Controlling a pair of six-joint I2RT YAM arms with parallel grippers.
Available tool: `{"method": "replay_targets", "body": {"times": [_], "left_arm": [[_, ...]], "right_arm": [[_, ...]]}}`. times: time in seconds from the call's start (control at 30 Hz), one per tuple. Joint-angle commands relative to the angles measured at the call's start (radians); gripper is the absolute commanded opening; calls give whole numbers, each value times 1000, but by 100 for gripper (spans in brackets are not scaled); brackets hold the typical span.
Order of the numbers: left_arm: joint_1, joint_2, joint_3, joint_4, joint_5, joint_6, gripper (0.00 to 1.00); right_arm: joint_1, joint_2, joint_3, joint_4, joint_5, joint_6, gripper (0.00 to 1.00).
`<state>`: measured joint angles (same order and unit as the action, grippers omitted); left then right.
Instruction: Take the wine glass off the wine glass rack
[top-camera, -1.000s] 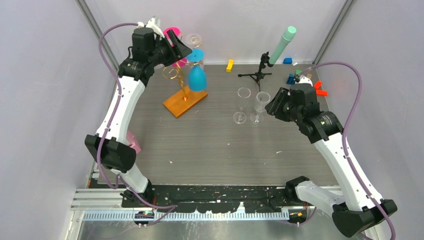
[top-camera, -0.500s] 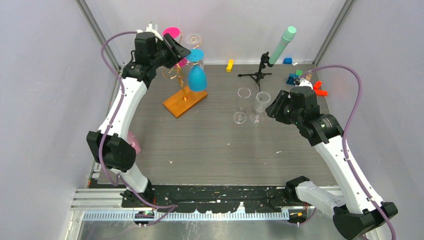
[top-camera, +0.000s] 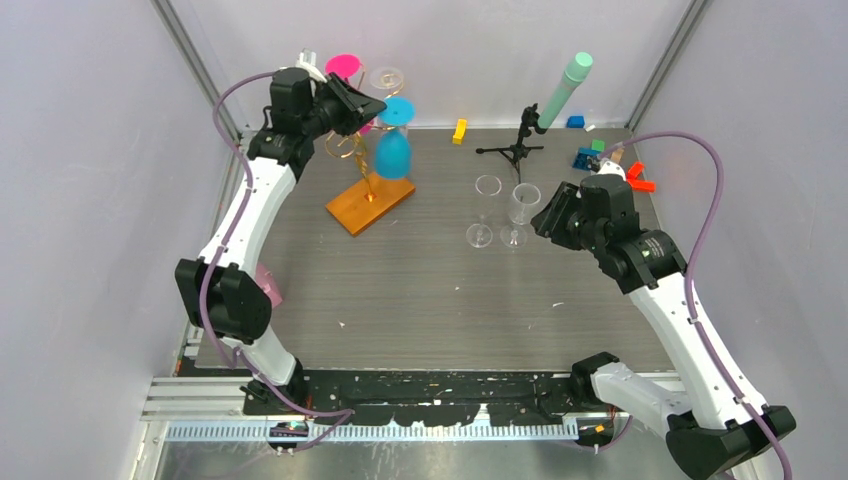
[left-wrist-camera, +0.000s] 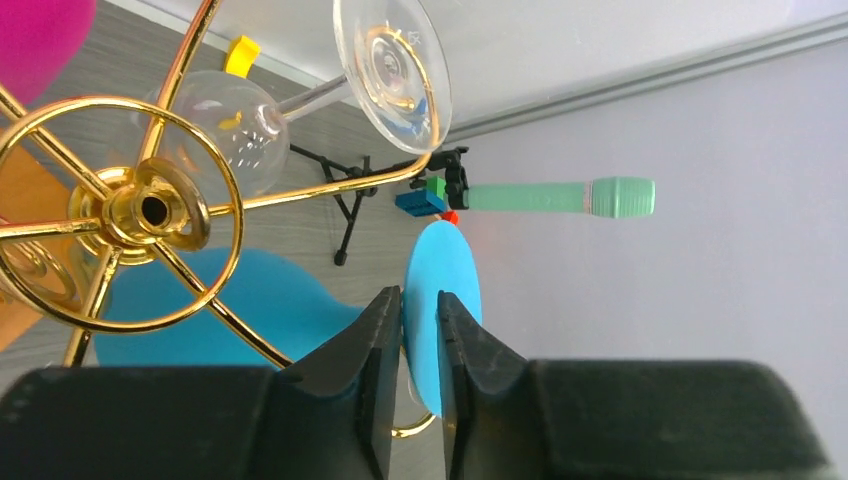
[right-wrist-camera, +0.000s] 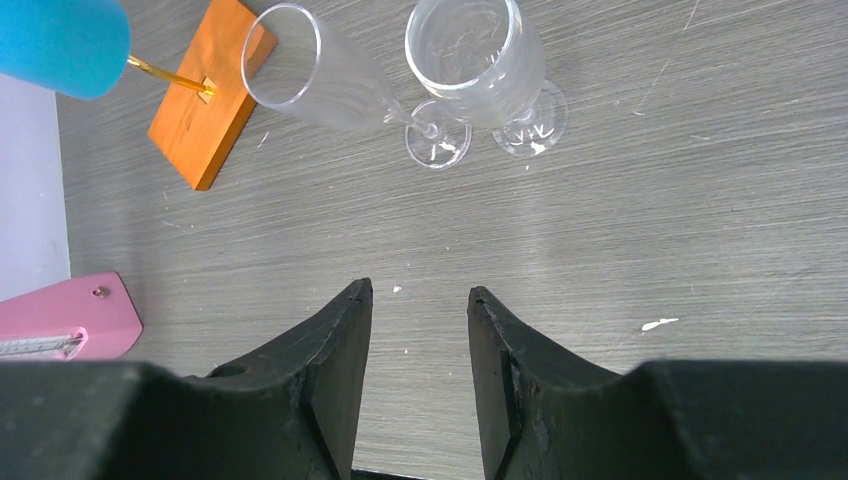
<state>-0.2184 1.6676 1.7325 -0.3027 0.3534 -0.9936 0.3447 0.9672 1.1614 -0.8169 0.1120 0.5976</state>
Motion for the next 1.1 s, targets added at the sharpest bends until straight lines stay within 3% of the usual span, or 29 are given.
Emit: {"method": "replay_targets", "body": {"times": [0.0,0.13,0.5,1.07], "left_arm": [[20,-31,-30,135,68,-77,15],[36,-52,-69,184,77,-110,0],[45,-91,-130,367,179,-248,0],[53,-165,-222,361,206,-220,0]], "right_arm": [[-4,-25,4,24,0,1,45],[-4,-32,2,24,2,1,45],[-4,-37,-2,24,-1,10,45],[-4,-56,-12,32,10,33,52]]}}
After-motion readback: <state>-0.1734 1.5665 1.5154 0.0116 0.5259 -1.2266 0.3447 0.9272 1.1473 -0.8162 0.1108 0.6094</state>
